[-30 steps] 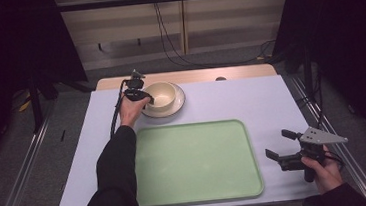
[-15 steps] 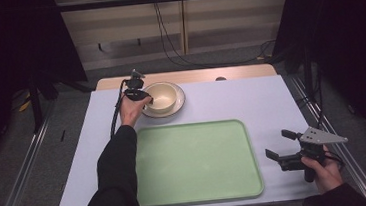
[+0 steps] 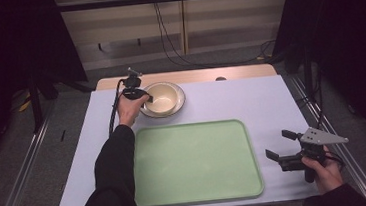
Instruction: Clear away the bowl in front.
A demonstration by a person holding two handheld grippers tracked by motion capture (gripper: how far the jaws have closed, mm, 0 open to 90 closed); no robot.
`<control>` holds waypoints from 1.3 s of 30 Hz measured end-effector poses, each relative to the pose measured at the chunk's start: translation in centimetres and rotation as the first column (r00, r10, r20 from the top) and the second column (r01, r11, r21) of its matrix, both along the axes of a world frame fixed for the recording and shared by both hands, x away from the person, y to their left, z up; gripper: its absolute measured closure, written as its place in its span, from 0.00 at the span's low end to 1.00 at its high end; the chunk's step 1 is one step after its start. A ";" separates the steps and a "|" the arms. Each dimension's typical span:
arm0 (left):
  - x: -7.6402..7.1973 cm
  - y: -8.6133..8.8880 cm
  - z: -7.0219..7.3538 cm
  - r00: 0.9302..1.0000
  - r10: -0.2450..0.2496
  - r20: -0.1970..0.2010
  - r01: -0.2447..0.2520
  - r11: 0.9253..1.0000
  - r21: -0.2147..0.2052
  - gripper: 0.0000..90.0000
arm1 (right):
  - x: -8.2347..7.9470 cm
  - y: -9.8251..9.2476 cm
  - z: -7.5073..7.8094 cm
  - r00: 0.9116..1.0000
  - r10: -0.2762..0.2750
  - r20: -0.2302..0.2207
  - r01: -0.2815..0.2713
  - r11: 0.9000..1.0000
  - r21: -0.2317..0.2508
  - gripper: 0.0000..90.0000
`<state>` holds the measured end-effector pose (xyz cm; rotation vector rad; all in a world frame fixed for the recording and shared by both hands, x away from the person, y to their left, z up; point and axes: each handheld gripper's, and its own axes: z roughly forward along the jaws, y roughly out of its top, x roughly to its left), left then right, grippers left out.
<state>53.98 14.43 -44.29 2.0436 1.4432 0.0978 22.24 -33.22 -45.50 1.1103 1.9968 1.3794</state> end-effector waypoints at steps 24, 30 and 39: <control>-0.8 0.7 2.1 0.999 0.020 0.039 -0.019 1.000 -0.020 0.93 | -0.1 0.0 0.0 1.000 -0.012 0.023 0.012 1.000 0.010 0.03; -1.1 0.9 2.5 0.999 0.010 0.045 -0.008 0.999 -0.031 0.93 | -0.1 -0.1 0.0 0.999 -0.016 0.033 0.016 1.000 0.002 0.03; -1.9 0.1 3.4 0.998 -0.046 0.041 0.047 0.998 -0.029 0.93 | -0.1 0.0 -0.1 0.999 -0.019 0.042 0.019 1.000 0.001 0.02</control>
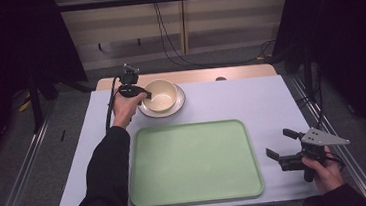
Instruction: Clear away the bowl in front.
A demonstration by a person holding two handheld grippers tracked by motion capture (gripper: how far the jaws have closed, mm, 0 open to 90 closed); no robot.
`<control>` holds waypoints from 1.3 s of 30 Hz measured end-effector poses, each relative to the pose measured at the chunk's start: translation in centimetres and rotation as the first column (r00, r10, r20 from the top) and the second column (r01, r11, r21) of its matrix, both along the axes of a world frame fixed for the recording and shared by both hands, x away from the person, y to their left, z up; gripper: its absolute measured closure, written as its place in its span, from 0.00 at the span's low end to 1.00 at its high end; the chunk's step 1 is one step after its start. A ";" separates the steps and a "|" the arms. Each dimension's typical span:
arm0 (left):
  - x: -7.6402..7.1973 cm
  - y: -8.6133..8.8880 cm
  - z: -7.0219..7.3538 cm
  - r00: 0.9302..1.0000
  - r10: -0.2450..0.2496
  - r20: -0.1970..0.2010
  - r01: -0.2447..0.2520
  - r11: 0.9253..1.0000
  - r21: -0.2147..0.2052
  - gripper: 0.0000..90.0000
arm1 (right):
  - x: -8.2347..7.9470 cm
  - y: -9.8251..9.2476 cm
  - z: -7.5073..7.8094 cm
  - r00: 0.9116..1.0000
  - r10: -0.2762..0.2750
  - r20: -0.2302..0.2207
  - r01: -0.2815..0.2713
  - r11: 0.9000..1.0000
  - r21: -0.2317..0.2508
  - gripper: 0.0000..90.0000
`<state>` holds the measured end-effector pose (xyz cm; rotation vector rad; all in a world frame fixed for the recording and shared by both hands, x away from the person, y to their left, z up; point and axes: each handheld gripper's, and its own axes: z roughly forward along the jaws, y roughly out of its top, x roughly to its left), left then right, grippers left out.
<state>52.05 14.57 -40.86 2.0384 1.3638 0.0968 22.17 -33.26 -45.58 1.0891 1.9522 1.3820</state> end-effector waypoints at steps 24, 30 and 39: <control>-1.9 -2.6 1.2 0.992 -0.126 0.008 0.126 0.992 -0.018 0.93 | -0.1 0.0 0.0 1.000 0.000 0.021 0.000 1.000 0.005 0.02; -2.4 -2.9 1.8 0.989 -0.147 0.003 0.147 0.989 -0.018 0.93 | -0.1 0.0 0.1 1.000 0.000 0.020 0.000 1.000 0.006 0.02; -3.5 -4.1 2.1 0.981 -0.194 0.009 0.194 0.981 -0.024 0.93 | -0.1 -0.1 0.1 1.000 -0.001 0.027 0.001 1.000 0.006 0.02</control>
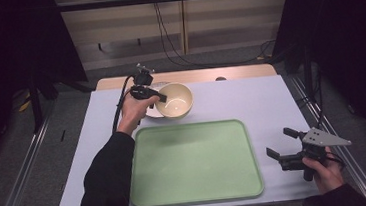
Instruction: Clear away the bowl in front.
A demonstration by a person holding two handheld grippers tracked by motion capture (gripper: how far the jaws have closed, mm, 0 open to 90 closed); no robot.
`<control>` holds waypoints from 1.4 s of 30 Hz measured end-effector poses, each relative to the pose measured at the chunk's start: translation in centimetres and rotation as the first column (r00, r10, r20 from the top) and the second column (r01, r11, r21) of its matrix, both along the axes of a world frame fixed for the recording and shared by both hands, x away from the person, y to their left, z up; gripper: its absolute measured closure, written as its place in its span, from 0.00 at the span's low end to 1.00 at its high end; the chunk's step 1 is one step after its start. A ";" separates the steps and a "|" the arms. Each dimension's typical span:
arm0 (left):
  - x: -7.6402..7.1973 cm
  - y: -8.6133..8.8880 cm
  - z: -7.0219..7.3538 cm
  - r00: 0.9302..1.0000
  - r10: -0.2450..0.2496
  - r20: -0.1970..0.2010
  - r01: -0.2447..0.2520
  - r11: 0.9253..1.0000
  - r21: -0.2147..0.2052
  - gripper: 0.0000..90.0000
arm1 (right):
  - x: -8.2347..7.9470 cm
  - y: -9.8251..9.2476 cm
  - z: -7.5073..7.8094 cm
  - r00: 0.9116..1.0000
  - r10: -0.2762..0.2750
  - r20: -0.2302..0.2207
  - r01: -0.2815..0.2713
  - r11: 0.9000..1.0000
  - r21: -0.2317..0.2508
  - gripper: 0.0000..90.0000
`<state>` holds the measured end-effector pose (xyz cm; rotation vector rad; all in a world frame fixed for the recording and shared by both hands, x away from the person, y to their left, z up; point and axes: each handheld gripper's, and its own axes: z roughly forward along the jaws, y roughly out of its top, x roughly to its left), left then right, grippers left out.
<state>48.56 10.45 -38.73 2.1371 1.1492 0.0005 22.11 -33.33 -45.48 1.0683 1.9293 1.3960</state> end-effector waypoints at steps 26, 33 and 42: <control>-1.8 -3.6 -0.7 0.989 -0.141 -0.032 0.142 0.989 0.037 0.93 | 0.0 0.0 0.0 1.000 -0.007 0.010 0.007 1.000 -0.003 0.02; -1.9 -5.0 -1.2 0.986 -0.160 -0.046 0.161 0.986 0.035 0.93 | 0.1 0.0 0.0 1.000 -0.009 0.011 0.009 1.000 -0.006 0.02; -2.6 -7.8 -1.2 0.978 -0.200 -0.056 0.201 0.980 0.012 0.93 | 0.0 0.0 0.0 1.000 -0.009 0.010 0.009 1.000 0.002 0.02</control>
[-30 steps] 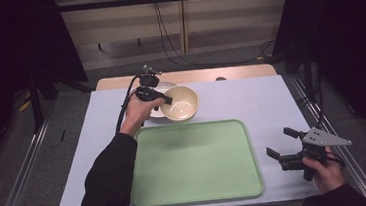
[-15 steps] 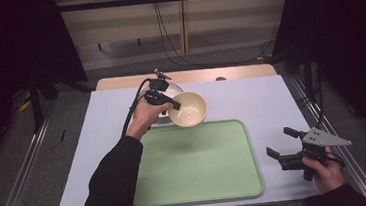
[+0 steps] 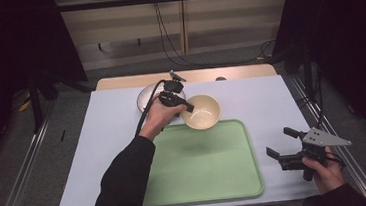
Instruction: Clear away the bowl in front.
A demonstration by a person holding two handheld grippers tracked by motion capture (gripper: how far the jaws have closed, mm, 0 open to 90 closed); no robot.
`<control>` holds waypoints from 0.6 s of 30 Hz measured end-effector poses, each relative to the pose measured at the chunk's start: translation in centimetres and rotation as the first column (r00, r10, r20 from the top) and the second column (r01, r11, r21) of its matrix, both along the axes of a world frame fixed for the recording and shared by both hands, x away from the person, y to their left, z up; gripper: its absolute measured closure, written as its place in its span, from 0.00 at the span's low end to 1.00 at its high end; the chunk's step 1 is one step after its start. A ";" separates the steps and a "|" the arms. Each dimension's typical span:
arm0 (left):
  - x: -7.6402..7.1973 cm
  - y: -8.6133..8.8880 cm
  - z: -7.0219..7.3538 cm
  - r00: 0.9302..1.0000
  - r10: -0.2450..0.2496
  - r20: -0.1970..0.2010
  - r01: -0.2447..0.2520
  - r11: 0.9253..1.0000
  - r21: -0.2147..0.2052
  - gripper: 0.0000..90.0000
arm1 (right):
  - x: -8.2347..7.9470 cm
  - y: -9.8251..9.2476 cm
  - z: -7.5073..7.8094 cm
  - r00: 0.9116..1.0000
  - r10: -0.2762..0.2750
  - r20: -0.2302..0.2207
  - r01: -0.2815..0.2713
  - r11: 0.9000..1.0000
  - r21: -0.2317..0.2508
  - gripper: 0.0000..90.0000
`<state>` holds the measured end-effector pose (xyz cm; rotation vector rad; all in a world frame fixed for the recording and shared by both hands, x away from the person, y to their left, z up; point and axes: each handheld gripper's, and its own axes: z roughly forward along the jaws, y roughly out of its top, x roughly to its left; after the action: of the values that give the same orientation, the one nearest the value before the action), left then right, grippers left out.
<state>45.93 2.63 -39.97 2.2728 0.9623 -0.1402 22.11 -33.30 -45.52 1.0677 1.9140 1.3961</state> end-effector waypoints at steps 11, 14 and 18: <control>-1.0 -2.8 -0.1 0.999 -0.028 -0.024 0.028 1.000 0.008 0.93 | 0.0 -0.1 0.0 1.000 -0.004 0.001 0.004 1.000 0.006 0.02; -1.2 -3.5 -0.3 0.999 -0.037 -0.026 0.037 0.999 0.006 0.93 | 0.0 0.0 0.0 1.000 -0.004 0.003 0.004 1.000 0.002 0.02; -1.2 -4.5 -0.9 0.998 -0.037 -0.047 0.037 0.999 -0.007 0.93 | 0.0 -0.1 0.0 1.000 -0.001 0.005 0.001 1.000 0.004 0.02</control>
<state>44.69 -1.88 -40.87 2.2917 0.9430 -0.2140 22.08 -33.37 -45.47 1.0658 1.9082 1.4012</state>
